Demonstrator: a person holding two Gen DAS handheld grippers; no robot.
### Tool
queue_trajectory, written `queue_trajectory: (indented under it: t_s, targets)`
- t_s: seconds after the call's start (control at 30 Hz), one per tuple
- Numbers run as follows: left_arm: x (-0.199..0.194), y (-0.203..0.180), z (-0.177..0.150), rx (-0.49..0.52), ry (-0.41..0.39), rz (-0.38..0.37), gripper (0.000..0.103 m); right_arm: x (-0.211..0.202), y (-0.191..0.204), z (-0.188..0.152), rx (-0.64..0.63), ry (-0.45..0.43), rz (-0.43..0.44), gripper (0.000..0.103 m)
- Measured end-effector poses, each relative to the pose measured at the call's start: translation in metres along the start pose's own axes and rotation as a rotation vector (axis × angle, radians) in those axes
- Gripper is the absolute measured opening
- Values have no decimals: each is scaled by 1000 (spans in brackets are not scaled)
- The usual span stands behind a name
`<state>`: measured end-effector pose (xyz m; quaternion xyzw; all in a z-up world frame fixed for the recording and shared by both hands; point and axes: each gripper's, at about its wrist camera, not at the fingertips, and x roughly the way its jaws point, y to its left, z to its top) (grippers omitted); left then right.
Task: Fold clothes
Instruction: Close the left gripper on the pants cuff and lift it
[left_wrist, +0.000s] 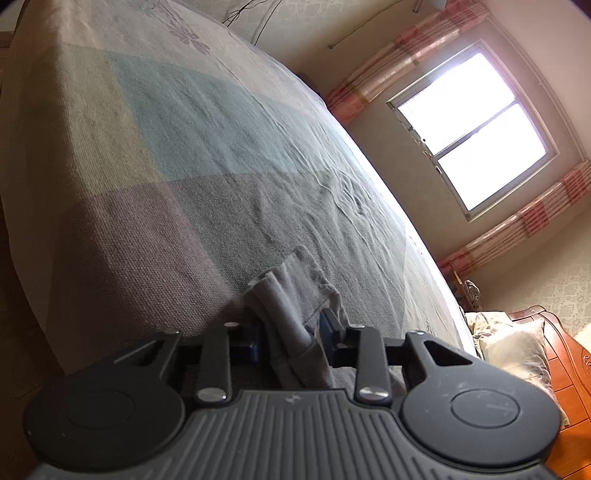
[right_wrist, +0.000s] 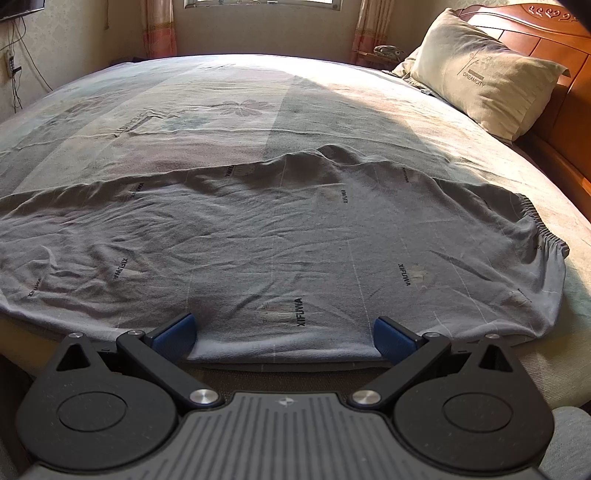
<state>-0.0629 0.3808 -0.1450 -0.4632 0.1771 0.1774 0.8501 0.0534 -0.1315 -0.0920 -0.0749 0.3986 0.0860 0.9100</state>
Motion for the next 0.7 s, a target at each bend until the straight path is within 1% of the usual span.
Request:
queue_trajectory:
  t_s: [0.07,0.13,0.2,0.27,0.33,0.37,0.4,0.43,0.5,0.57,0.63,0.7]
  targets:
    - [-1,5,2,1,2,-21,24,-1,0,3,-5,16,-2,103]
    - [-3,3,2,40,4,-25,24,-6,3,6,-19,11,-24,103]
    - [-5,0,3,79,8,-17,22,-19,8,12,-59,-41,-45,103]
    - [-7,-4,4,94,7,-18,19,-33,15,21,-91,-91,-15,103]
    - [-10,-7,6,109,6,-18,18,-44,24,36,-106,-126,69,103]
    - [-11,-9,7,116,6,-18,18,-47,29,43,-107,-128,125,103]
    - [-12,-11,8,123,5,-18,18,-48,35,52,-103,-122,201,103]
    - [-13,-13,8,130,5,-19,18,-47,42,61,-90,-98,300,103]
    - [-16,-17,10,145,4,-19,18,-37,62,79,-42,-26,518,103]
    - [-18,-21,12,159,3,-20,18,-23,87,93,13,46,694,103]
    - [-20,-26,13,178,-2,-25,18,-7,112,104,71,115,840,103]
    - [-22,-33,13,202,-11,-37,18,14,143,114,137,206,976,103]
